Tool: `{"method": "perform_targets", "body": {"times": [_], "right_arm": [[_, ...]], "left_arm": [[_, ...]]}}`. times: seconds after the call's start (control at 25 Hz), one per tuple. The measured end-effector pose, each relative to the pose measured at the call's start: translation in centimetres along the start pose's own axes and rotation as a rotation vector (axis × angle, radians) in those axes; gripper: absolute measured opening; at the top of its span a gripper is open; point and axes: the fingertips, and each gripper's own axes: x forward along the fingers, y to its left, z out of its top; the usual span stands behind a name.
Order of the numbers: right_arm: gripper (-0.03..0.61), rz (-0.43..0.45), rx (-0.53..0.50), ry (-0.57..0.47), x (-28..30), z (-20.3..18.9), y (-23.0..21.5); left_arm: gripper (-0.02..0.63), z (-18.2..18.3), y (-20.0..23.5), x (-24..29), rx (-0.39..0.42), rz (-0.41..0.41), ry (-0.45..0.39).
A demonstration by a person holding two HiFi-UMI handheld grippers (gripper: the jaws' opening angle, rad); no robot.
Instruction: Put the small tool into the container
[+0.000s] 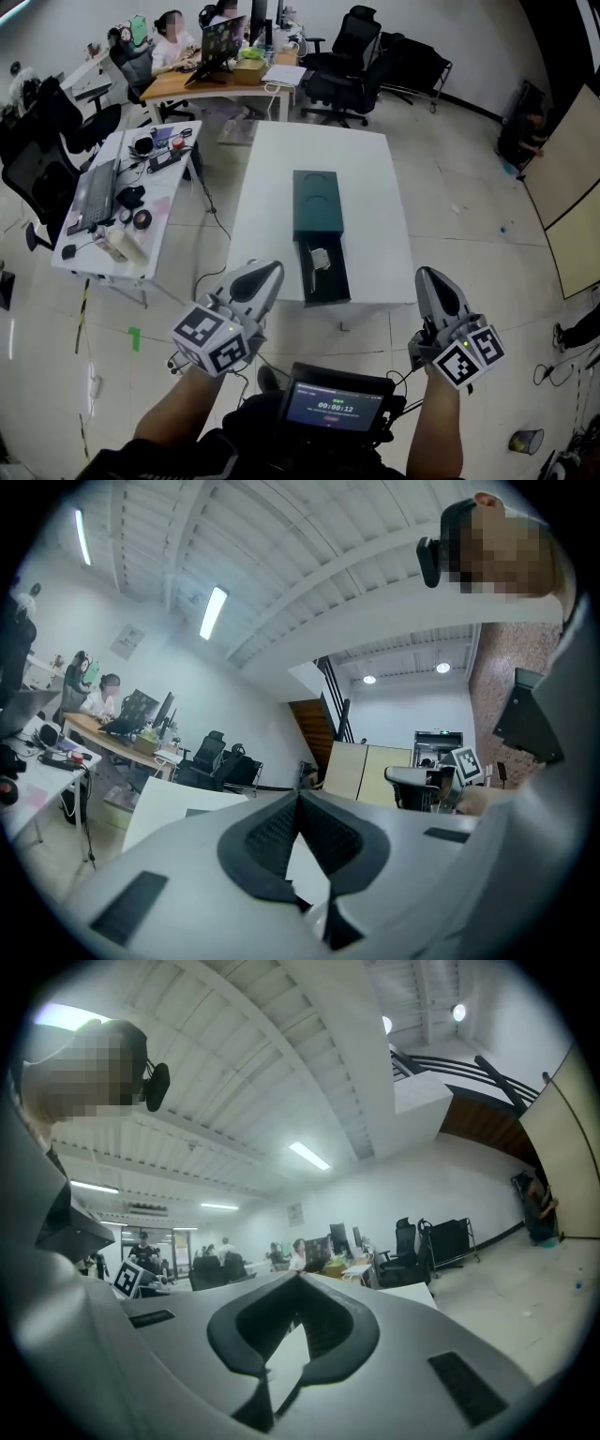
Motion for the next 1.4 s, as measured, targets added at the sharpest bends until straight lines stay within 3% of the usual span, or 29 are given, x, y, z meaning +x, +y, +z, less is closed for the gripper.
{"method": "perform_targets", "body": {"times": [0.24,0.52,0.68,1.0,1.16,1.4], "right_arm": [[0.017,0.063,-0.016,-0.013,-12.3,1.7,-2.4],[0.017,0.205,-0.101,0.011,-29.4,4.7,-3.8],[0.017,0.246,-0.086,0.006,-35.8,5.7,-3.8],[0.017,0.290,-0.064,-0.010,-42.4,6.6,-0.1],[0.017,0.295,-0.112,-0.002,-44.9,5.7,4.2],[0.017,0.254,-0.098,0.021,-48.5,3.6,11.3]], "left_arm": [[0.012,-1.0,-13.1,0.1,0.063,0.038,-0.023],[0.012,-4.4,-30.8,-0.8,0.076,0.139,-0.045],[0.012,-5.6,-37.6,-2.4,0.084,0.180,-0.042],[0.012,-5.6,-44.9,-9.5,0.130,0.249,-0.032],[0.012,-6.0,-46.8,-14.3,0.141,0.253,-0.061],[0.012,-7.4,-48.2,-22.1,0.150,0.226,-0.046]]}}
